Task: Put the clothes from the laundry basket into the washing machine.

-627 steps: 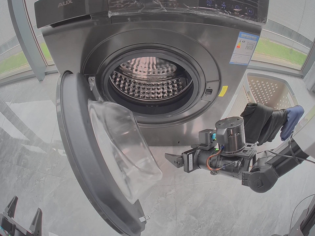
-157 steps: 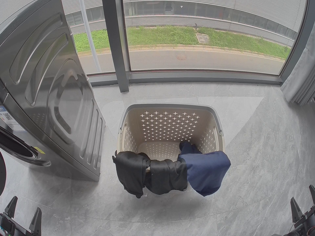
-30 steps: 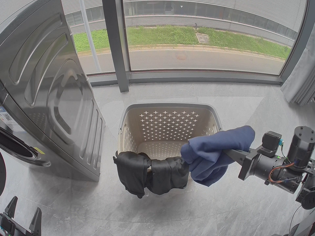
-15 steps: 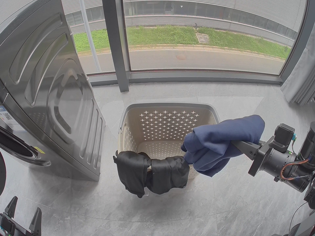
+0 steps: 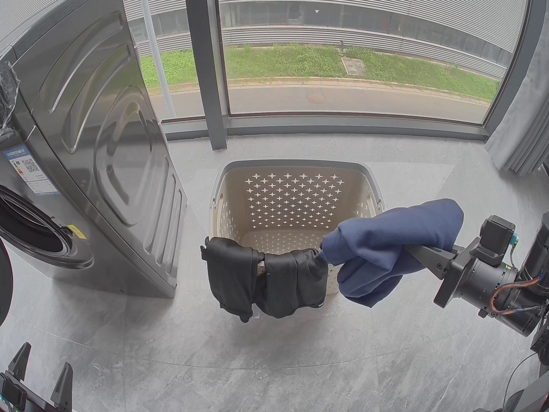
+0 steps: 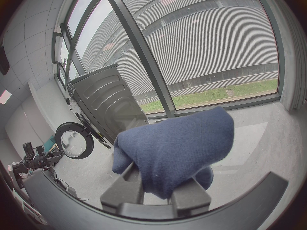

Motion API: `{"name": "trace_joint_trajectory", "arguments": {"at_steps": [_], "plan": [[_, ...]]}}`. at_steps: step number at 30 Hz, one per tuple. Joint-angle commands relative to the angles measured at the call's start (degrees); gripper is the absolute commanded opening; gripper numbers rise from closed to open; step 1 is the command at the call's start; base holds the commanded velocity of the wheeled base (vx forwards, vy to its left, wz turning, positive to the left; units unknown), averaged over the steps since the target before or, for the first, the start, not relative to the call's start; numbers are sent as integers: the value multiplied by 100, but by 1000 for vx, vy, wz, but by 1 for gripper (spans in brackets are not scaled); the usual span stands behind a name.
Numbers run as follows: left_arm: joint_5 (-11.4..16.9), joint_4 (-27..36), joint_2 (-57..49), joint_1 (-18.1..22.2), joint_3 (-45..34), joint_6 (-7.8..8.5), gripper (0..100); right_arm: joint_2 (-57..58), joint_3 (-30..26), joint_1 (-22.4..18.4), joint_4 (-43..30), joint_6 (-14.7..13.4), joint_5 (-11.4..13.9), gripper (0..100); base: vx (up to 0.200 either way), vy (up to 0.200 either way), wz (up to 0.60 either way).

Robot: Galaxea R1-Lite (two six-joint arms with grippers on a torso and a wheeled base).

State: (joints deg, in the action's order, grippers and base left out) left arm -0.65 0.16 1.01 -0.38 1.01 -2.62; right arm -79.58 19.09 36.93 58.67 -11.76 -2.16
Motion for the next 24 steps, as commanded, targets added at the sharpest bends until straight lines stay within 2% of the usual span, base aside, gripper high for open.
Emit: {"name": "trace_joint_trajectory", "arguments": {"at_steps": [1,24], "plan": [[-6,2,-48,3,-75,-2,100,13,7,25,13,-1,-4,0,0,200,0],[-6,2,-48,3,-75,-2,100,4,60,87,74,-10,-13,0,0,200,0]]}}
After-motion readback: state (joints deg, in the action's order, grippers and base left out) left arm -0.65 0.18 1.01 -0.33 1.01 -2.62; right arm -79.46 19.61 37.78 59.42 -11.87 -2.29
